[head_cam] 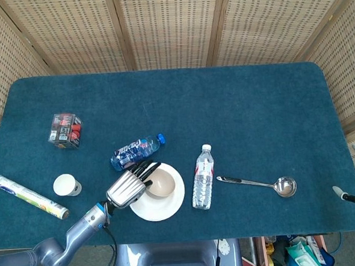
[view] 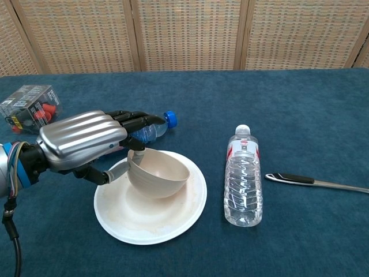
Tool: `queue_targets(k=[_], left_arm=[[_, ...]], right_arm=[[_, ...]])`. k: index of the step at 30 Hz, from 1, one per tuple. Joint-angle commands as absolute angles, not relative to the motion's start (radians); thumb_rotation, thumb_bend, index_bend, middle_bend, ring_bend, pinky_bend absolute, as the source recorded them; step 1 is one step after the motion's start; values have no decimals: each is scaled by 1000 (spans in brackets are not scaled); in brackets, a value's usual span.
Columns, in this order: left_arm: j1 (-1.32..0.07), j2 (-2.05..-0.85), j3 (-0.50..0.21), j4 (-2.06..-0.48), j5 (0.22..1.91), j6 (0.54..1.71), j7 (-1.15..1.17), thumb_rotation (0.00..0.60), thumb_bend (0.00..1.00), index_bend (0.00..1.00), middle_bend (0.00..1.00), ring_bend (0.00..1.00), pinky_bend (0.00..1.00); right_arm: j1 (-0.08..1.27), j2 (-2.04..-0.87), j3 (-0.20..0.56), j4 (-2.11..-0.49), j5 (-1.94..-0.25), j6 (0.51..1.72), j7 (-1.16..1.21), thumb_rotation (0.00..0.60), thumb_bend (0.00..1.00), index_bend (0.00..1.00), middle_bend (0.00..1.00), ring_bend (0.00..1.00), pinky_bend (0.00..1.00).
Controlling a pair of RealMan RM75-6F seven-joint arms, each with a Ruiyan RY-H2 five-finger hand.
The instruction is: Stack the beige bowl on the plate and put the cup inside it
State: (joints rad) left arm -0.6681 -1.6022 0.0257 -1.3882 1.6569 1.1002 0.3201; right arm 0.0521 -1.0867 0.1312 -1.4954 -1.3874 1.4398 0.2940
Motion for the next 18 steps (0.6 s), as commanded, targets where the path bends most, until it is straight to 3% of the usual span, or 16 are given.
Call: queue_targets(k=[1,5,10,13,18], left_arm=[[-668,-1598,30,-1393,1657,1096,317,600,521,681,29,0,85],[-667,-1583,35,-1407,1652,1085,312,600,398,613,4,0,55],[-668,-1571,32,-1424,1641,1075,311,600,209,430,0,0,20],[-669,-1561,32,-1436,1638,1069,310,600,147,342,0,0,4],[-664,-1531,34,-1461,1640,1079,293,600,99,304,0,0,0]], right_arm=[[52,-1087,132,-1494,-1386,1439,296,600,140,10,0,0,0],[53,-1087,133,-1494,-1384,1436,296,600,140,10,0,0,0],[53,-1088,132,-1496,-1387,1438,294,600,139,10,0,0,0],[53,-1088,132,-1496,-1388,1437,295,600,140,10,0,0,0],[53,-1087,132,-1495,-1386,1435,297,600,139,10,0,0,0]])
